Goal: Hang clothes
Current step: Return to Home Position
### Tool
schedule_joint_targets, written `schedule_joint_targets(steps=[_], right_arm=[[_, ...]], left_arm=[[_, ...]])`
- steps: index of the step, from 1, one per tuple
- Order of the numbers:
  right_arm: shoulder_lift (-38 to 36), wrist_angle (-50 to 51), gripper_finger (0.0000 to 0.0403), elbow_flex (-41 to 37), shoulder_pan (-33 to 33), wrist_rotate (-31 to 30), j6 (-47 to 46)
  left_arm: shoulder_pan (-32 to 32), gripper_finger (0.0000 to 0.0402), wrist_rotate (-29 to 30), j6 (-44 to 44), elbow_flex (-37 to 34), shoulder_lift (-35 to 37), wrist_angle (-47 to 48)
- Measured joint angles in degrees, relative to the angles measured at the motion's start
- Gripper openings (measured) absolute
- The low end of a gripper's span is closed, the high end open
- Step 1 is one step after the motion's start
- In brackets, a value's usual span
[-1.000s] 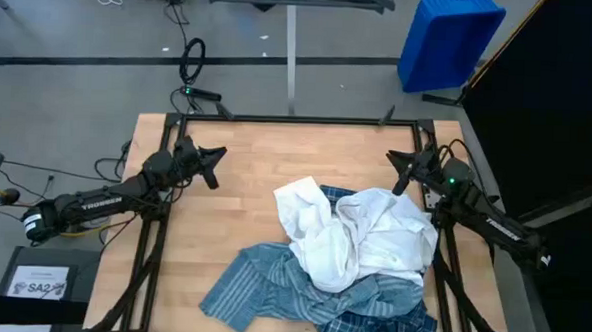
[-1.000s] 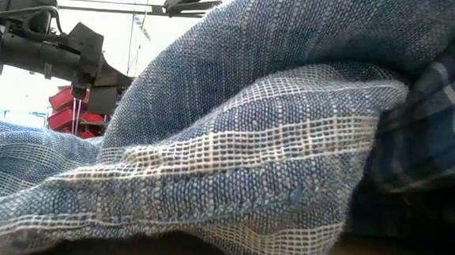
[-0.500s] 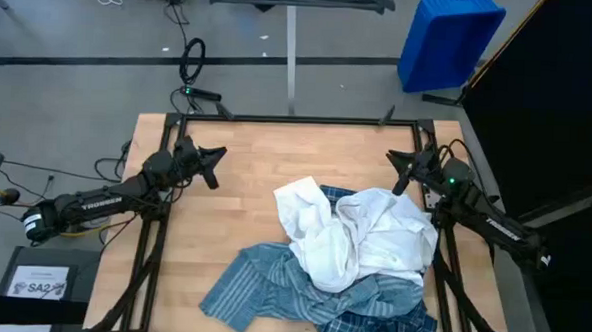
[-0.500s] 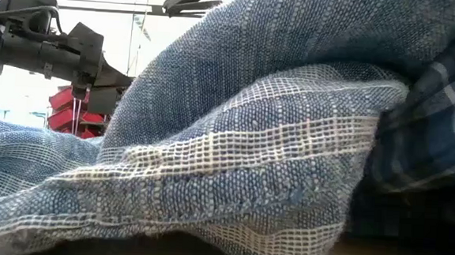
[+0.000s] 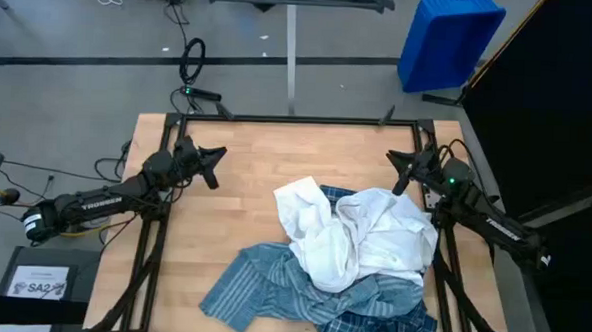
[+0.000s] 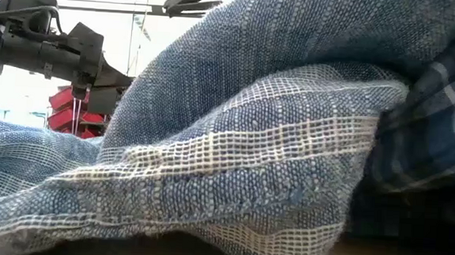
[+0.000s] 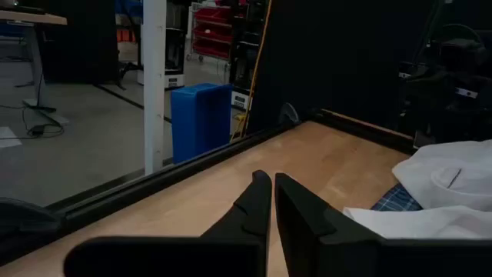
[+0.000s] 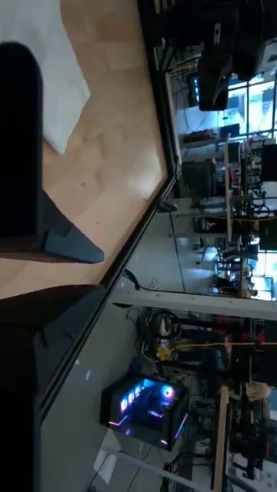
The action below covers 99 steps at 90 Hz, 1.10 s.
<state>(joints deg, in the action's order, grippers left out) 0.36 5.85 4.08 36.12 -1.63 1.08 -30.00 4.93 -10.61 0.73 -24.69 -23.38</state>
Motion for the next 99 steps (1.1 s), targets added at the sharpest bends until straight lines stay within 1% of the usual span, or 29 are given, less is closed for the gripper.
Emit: schedule_joint_targets(steps=[21,63,99], right_arm=[[0.0,0.0,0.0037,0.0,0.0,0.0,0.0],[0.0,0.0,0.0024,0.0,0.0,0.0,-0.02],[0.0,0.0,0.004,0.0,0.0,0.0,0.0]], left_arm=[[0.0,0.0001,0.01,0.0,0.0,0.0,0.02],[0.0,0.0001,0.02,0.0,0.0,-0.01,0.01],[0.0,0.0001,0.0,0.0,0.0,0.0,0.02]])
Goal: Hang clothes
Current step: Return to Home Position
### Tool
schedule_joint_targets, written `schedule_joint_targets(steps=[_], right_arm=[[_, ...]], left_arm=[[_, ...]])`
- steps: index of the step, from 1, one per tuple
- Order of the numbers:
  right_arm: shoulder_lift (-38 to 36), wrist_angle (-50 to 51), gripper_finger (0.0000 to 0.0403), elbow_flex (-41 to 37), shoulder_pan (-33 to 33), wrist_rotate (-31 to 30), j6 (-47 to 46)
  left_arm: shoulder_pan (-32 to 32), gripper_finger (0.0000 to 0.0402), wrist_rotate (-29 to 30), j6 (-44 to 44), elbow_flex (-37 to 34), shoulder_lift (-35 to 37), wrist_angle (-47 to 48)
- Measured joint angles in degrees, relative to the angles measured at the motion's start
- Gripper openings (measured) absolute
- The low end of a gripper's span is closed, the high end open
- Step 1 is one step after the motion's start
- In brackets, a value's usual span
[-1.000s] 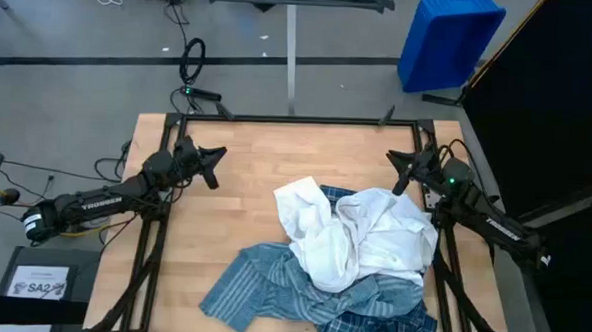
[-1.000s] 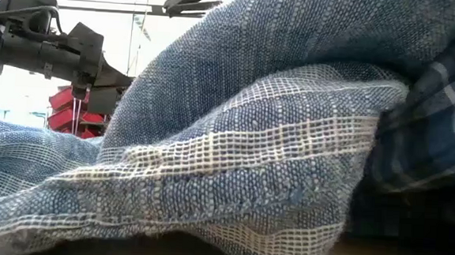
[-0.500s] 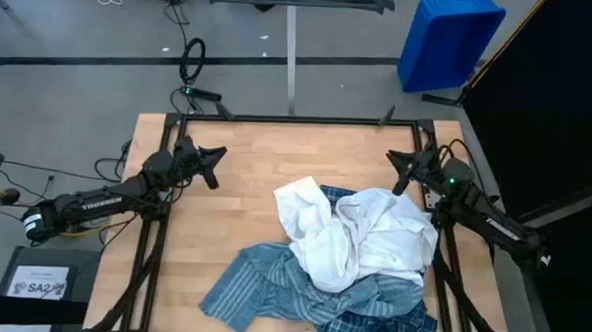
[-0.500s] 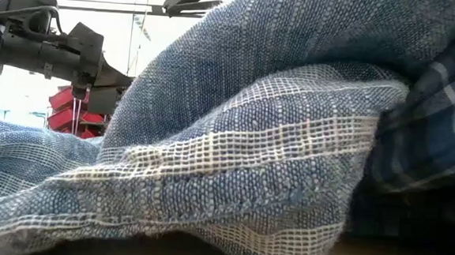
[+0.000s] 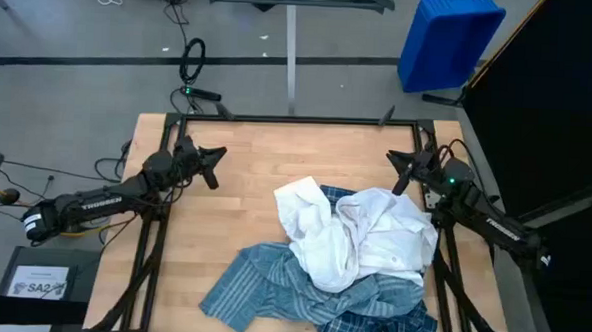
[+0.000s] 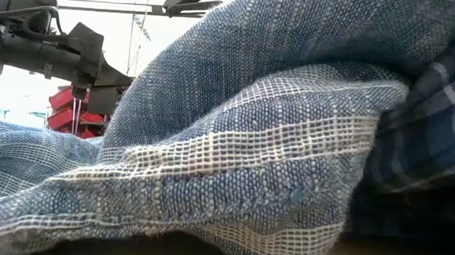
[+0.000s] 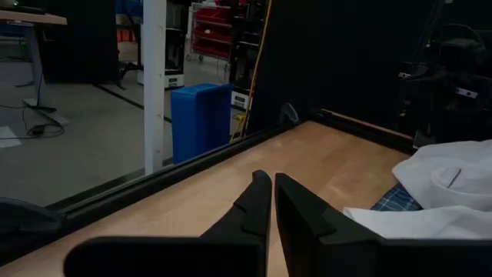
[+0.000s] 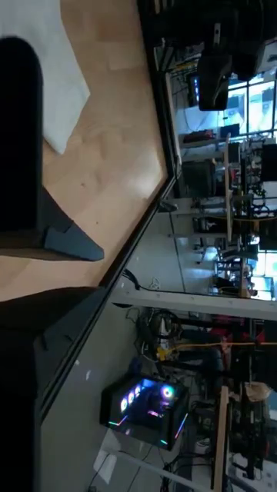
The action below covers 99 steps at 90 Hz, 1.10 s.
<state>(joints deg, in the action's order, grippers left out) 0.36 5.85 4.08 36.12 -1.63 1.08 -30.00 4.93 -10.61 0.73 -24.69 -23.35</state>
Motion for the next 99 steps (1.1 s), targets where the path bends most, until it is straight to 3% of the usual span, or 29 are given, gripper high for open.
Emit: schedule_joint_targets(steps=[50,99], right_arm=[[0.0,0.0,0.0025,0.0,0.02,0.02,-0.02],[0.0,0.0,0.0041,0.0,0.02,0.0,-0.02]], left_arm=[[0.0,0.0001,0.0,0.0,0.0,-0.02,0.0],[0.0,0.0001,0.01,0.0,0.0,0.0,-0.01]])
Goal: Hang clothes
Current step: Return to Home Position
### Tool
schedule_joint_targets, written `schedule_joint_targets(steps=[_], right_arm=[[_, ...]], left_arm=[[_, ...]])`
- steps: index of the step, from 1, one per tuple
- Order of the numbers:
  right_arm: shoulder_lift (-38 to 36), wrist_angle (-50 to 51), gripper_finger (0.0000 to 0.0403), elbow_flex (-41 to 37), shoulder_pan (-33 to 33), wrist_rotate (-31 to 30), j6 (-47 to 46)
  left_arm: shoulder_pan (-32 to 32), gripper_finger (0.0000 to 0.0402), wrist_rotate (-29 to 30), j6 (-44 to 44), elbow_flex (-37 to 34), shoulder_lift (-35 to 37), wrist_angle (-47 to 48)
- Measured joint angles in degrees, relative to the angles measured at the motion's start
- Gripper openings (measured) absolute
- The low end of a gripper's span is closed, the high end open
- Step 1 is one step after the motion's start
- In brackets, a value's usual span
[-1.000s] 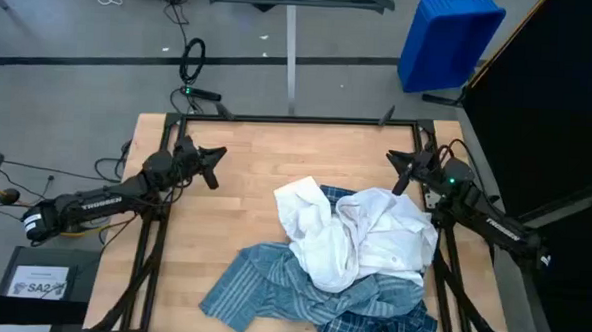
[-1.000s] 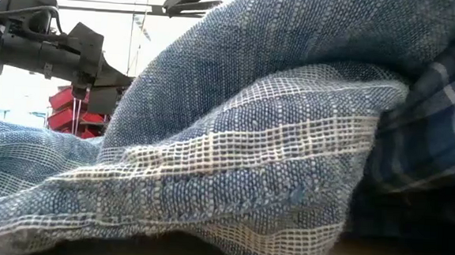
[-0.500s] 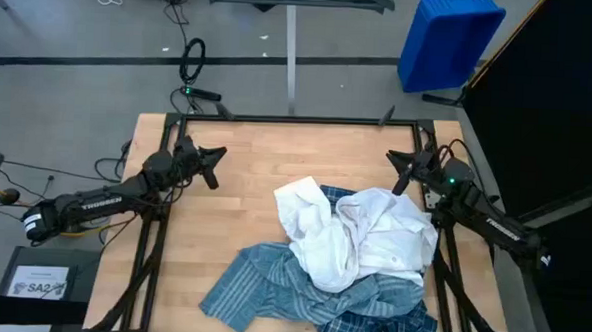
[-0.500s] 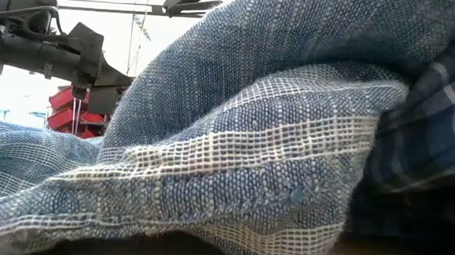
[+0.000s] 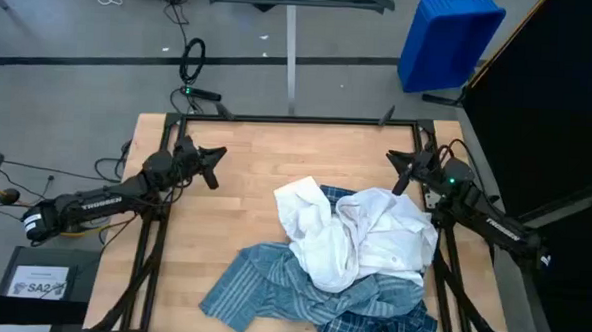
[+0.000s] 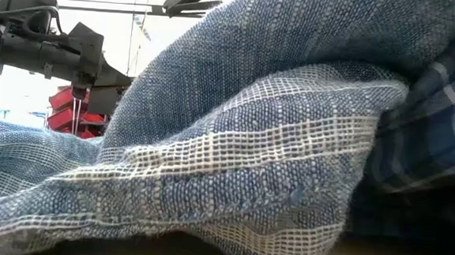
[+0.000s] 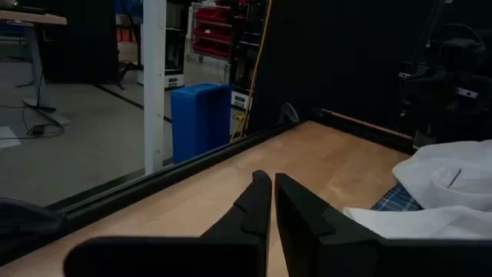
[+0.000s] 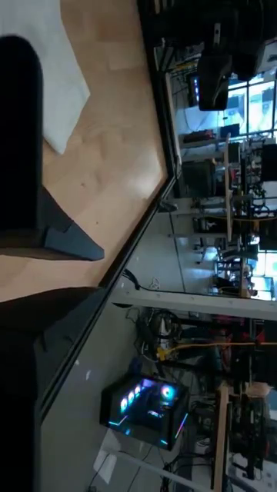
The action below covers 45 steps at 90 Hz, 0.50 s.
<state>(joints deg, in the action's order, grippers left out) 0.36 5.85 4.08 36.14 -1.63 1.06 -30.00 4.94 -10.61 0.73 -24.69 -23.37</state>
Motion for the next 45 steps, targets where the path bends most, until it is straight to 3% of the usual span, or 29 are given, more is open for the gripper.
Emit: schedule_joint_targets(steps=[45], right_arm=[[0.0,0.0,0.0026,0.0,-0.02,0.0,0.02]], left_arm=[[0.0,0.0001,0.0,0.0,0.0,-0.01,0.01]])
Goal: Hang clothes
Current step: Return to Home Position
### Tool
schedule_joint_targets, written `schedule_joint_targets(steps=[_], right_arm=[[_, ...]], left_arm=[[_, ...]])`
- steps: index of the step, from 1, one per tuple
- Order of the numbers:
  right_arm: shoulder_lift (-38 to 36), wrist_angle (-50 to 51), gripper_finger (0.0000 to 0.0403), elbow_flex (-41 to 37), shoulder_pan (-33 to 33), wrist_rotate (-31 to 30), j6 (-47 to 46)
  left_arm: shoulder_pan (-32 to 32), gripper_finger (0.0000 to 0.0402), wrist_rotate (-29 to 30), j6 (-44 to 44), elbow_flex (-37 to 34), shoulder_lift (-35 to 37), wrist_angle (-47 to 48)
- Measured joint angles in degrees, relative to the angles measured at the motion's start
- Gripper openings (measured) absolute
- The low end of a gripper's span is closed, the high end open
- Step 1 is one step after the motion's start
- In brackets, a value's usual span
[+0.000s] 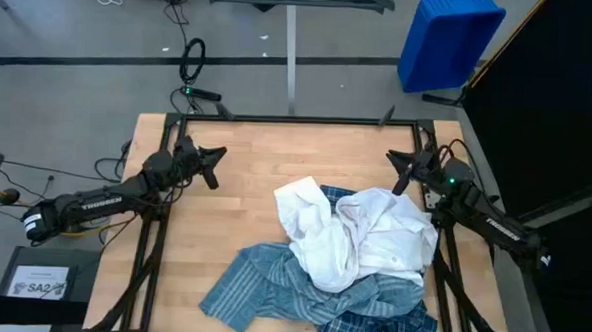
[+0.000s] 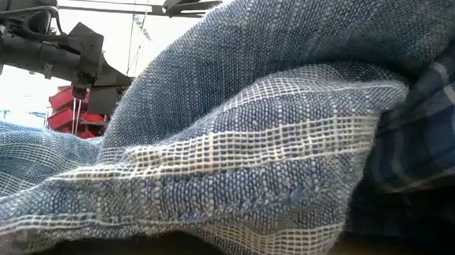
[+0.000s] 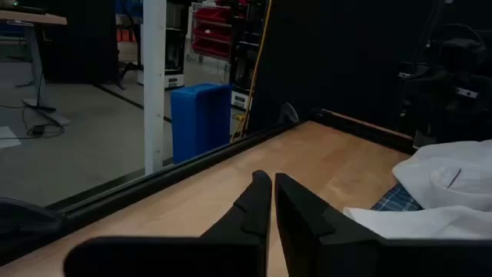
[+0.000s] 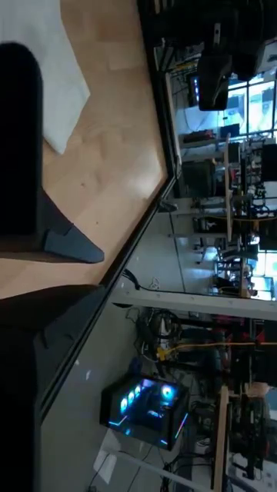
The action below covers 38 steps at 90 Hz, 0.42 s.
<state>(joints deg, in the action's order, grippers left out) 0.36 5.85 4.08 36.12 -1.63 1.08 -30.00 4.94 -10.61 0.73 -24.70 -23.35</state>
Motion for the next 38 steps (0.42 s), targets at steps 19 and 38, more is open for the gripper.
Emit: schedule_joint_targets(steps=[19,38], right_arm=[[0.0,0.0,0.0027,0.0,0.02,0.0,0.0],[0.0,0.0,0.0035,0.0,0.02,0.0,-0.02]], left_arm=[[0.0,0.0001,0.01,0.0,0.0,0.01,0.0],[0.0,0.0001,-0.01,0.0,0.0,-0.01,-0.02]])
